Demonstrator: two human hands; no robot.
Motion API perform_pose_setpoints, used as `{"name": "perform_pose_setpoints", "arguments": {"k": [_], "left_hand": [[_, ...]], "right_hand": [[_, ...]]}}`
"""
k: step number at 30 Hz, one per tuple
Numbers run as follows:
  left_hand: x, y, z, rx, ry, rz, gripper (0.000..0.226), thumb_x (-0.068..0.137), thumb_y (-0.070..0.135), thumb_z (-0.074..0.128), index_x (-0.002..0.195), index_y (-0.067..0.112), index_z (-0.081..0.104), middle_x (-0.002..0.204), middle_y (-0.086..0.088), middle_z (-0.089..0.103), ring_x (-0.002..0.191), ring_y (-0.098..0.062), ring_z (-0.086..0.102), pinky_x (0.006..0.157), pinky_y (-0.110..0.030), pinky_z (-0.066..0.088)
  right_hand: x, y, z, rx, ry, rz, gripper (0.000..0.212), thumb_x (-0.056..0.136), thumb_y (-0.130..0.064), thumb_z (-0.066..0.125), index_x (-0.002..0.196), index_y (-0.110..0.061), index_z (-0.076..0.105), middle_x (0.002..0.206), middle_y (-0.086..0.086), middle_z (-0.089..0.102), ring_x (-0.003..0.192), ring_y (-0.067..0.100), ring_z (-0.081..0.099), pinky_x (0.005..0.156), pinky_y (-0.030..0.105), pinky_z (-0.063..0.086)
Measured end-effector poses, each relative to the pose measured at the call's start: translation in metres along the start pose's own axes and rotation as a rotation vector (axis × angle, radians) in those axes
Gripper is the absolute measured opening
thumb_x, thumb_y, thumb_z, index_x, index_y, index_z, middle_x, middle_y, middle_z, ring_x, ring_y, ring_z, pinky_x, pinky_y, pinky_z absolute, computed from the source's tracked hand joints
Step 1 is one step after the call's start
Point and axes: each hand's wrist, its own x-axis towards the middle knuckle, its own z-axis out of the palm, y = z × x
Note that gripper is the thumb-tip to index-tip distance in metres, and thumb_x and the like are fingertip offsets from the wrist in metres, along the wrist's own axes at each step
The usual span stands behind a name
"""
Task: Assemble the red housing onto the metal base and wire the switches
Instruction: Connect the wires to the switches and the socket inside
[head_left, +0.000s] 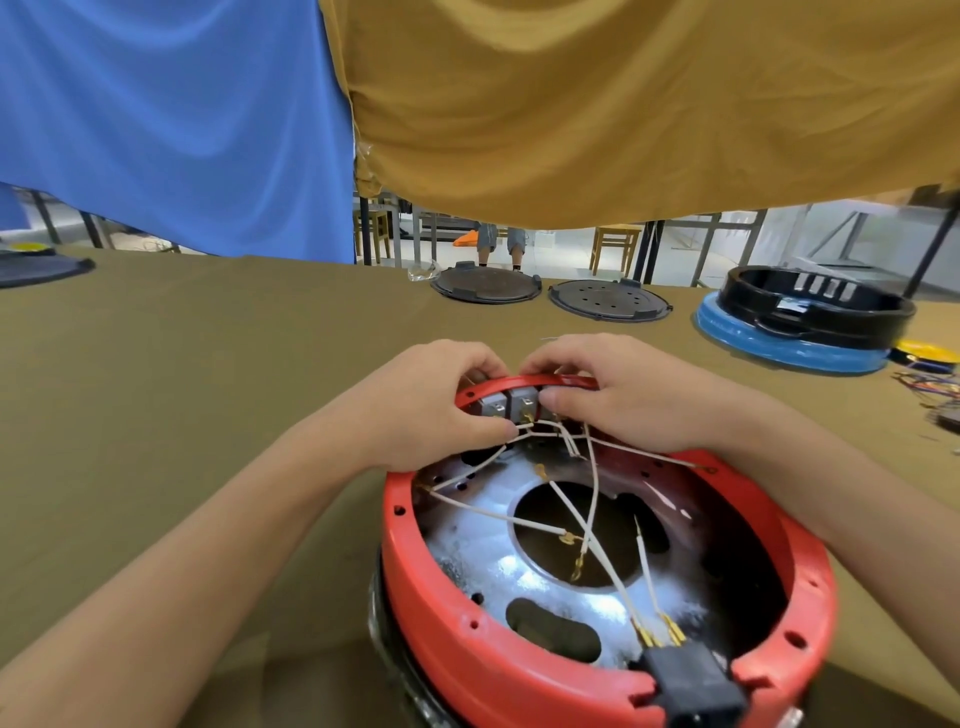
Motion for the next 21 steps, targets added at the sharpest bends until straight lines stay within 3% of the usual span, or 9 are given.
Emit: {"name": "perform_pose_setpoints", "arguments": {"k": [5, 8, 10, 13, 16, 21], "left_hand": [[-0.001, -0.003, -0.001, -0.153, -0.024, -0.018, 0.025, 0.092, 0.036, 0.064, 0.116, 0.029, 0.063, 0.100, 0.013, 0.068, 0.084, -0.004, 0.067, 0.079, -0.028, 0.057], [-0.001, -0.005, -0.004, -0.207, -0.047, -0.020, 0.021, 0.095, 0.028, 0.062, 0.116, 0.028, 0.066, 0.099, 0.012, 0.070, 0.084, -0.007, 0.069, 0.080, -0.034, 0.058], [-0.002, -0.008, -0.007, -0.232, -0.044, -0.035, 0.021, 0.094, 0.026, 0.064, 0.114, 0.029, 0.068, 0.096, 0.012, 0.071, 0.083, -0.007, 0.070, 0.079, -0.035, 0.059], [-0.001, -0.017, -0.013, -0.241, 0.002, -0.051, 0.022, 0.091, 0.024, 0.068, 0.112, 0.030, 0.070, 0.097, 0.013, 0.073, 0.083, -0.005, 0.071, 0.082, -0.034, 0.058], [0.000, -0.028, -0.020, -0.283, 0.047, -0.076, 0.024, 0.088, 0.023, 0.072, 0.110, 0.030, 0.071, 0.098, 0.012, 0.075, 0.087, -0.004, 0.071, 0.087, -0.031, 0.056], [0.001, -0.036, -0.017, -0.522, 0.005, -0.092, 0.027, 0.094, 0.011, 0.062, 0.113, 0.028, 0.071, 0.109, 0.012, 0.074, 0.101, -0.005, 0.069, 0.090, -0.025, 0.049]], "right_hand": [[-0.002, 0.001, -0.003, 0.188, 0.007, 0.061, 0.030, 0.100, -0.023, 0.052, 0.128, -0.029, 0.062, 0.117, -0.014, 0.066, 0.101, -0.001, 0.061, 0.091, 0.022, 0.047], [-0.006, 0.008, -0.015, 0.361, 0.033, 0.140, 0.026, 0.100, -0.029, 0.054, 0.123, -0.035, 0.065, 0.117, -0.016, 0.066, 0.107, -0.002, 0.061, 0.101, 0.029, 0.045], [-0.011, 0.017, -0.024, 0.349, 0.016, 0.184, 0.024, 0.099, -0.035, 0.055, 0.120, -0.036, 0.066, 0.114, -0.019, 0.067, 0.108, -0.002, 0.061, 0.104, 0.033, 0.044], [-0.016, 0.026, -0.026, 0.336, -0.029, 0.215, 0.024, 0.097, -0.038, 0.057, 0.119, -0.035, 0.066, 0.111, -0.019, 0.068, 0.103, -0.002, 0.062, 0.100, 0.031, 0.047], [-0.014, 0.027, -0.016, 0.361, -0.040, 0.186, 0.021, 0.098, -0.030, 0.056, 0.115, -0.034, 0.068, 0.102, -0.018, 0.069, 0.092, -0.002, 0.066, 0.085, 0.025, 0.049], [-0.011, 0.035, -0.011, 0.519, 0.014, 0.185, 0.023, 0.101, -0.033, 0.051, 0.109, -0.028, 0.072, 0.102, -0.010, 0.074, 0.092, 0.005, 0.070, 0.078, 0.019, 0.055]]}}
